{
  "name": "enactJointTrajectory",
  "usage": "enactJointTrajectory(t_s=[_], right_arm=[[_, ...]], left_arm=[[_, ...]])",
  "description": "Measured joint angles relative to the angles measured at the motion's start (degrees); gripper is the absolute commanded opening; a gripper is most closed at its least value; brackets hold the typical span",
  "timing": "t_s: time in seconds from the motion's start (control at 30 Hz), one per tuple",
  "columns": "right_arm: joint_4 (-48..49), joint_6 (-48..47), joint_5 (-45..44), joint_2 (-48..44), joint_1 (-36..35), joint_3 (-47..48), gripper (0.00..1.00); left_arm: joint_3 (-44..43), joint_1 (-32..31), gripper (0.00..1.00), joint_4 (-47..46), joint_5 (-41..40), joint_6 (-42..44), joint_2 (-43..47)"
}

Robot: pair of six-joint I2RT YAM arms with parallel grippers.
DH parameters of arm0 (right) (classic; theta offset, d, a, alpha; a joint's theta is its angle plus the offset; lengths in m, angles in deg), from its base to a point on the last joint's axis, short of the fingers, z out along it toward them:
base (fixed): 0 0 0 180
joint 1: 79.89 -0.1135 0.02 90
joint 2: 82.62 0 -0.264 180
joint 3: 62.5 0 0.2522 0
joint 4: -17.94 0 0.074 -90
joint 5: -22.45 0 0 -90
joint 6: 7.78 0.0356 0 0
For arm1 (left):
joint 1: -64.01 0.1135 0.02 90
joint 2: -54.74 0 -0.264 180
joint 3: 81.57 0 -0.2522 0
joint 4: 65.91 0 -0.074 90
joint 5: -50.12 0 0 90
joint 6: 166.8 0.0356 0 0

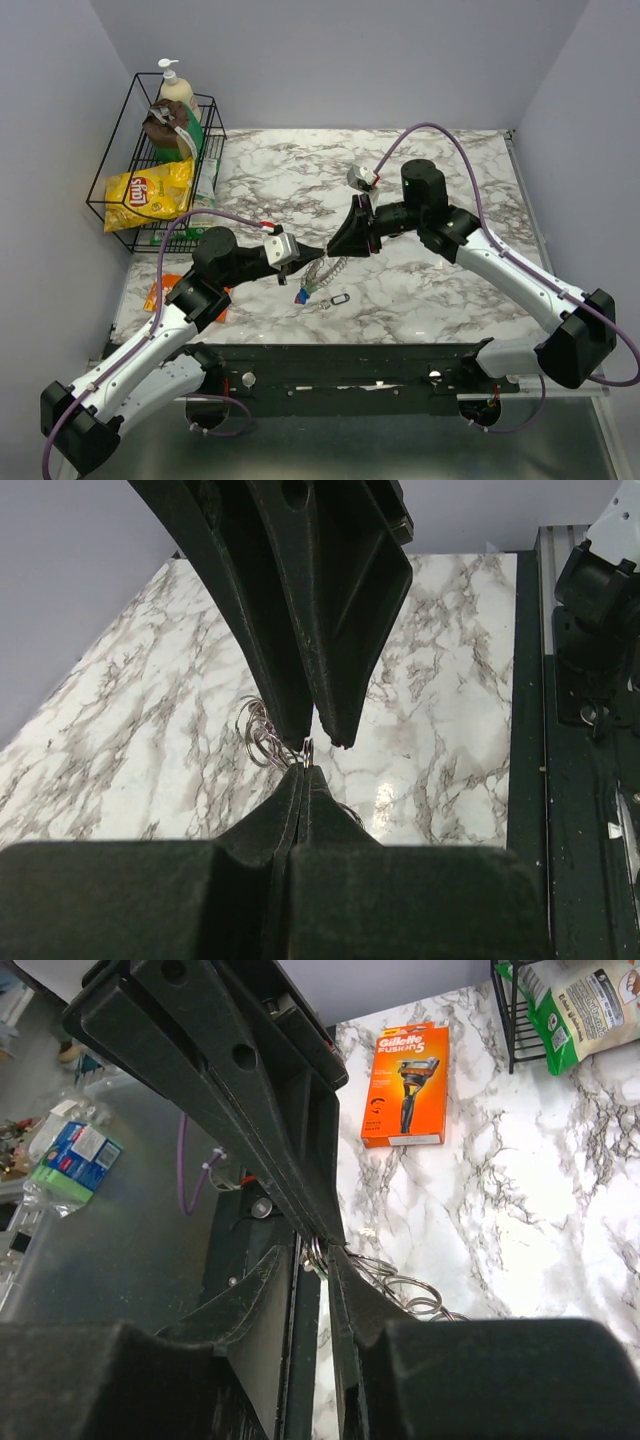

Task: Put the keys on the keyring

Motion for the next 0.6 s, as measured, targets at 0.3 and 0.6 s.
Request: enactJointTrajectory(t_s=[0.3, 0.6], right_arm=[[0.42, 0.28, 0.74, -0.02, -0.15, 0.00, 0.28], [0.33, -0.24, 0.70, -0.02, -0.24, 0.00, 0.28]], left_arm=[[0.00, 0.00, 0.00, -0.66, 0.00, -1.11, -0.33], [0.00, 0.00, 0.00, -1.05, 0.00, -2.29, -0.33]])
